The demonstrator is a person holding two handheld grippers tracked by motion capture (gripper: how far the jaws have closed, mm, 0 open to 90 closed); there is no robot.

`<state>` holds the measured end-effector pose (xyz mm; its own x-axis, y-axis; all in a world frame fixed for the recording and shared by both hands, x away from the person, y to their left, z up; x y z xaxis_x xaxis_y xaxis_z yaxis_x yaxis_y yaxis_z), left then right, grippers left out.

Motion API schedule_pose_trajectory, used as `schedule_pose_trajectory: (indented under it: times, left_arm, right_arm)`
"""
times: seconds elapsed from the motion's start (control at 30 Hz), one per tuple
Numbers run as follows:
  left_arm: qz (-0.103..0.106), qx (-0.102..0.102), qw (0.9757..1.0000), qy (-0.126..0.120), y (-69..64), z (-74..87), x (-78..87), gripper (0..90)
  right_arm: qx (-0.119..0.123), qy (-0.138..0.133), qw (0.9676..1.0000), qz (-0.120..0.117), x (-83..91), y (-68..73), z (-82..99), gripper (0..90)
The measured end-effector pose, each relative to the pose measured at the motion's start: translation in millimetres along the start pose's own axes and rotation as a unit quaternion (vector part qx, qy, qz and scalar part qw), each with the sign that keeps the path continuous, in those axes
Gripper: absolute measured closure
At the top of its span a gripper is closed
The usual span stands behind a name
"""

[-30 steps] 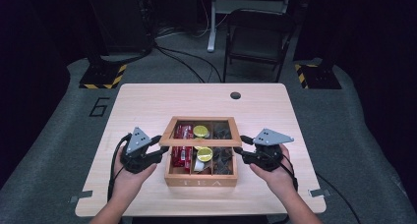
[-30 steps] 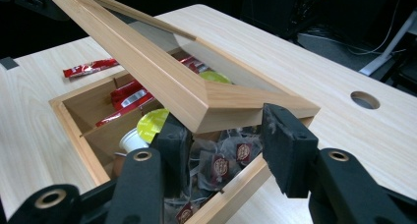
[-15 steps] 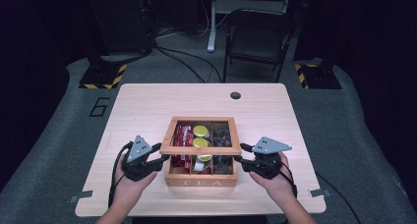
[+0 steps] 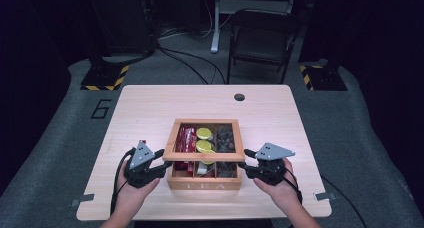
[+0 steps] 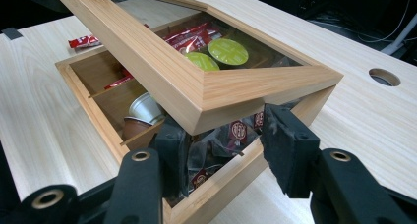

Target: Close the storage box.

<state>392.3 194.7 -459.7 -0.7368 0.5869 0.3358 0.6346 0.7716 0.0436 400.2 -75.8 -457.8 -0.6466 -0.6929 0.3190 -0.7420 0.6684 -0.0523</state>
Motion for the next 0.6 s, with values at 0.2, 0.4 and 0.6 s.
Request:
schedule_pose_trajectory:
  times: [0.2,0.4,0.6]
  left_arm:
    - [0.005,-0.004,1.0,0.007,-2.4,4.6,1.2,55.1]
    - [0.007,-0.006,0.9999,0.013,-5.5,13.8,1.2,54.7]
    - [0.012,0.002,0.9997,0.02,-8.3,24.3,0.4,54.4]
  right_arm:
    - [-0.002,0.005,1.0,-0.004,1.1,3.1,4.4,54.3]
    - [-0.01,0.016,0.9998,-0.004,2.1,7.3,13.1,54.4]
    - [-0.017,0.021,0.9996,-0.008,0.7,10.8,23.4,54.3]
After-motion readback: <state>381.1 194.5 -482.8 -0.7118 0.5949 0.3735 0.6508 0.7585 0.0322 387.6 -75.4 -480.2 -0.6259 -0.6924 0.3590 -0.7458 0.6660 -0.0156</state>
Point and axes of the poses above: each handheld gripper's, and its own axes: x roughly backward along the jaws, z roughly out of its underside, y roughly to its left, the point moved 9 cm from there along -x, roughly forward along the jaws, and after that the axes turned 11 degrees about -y, right-handed, at the moved point
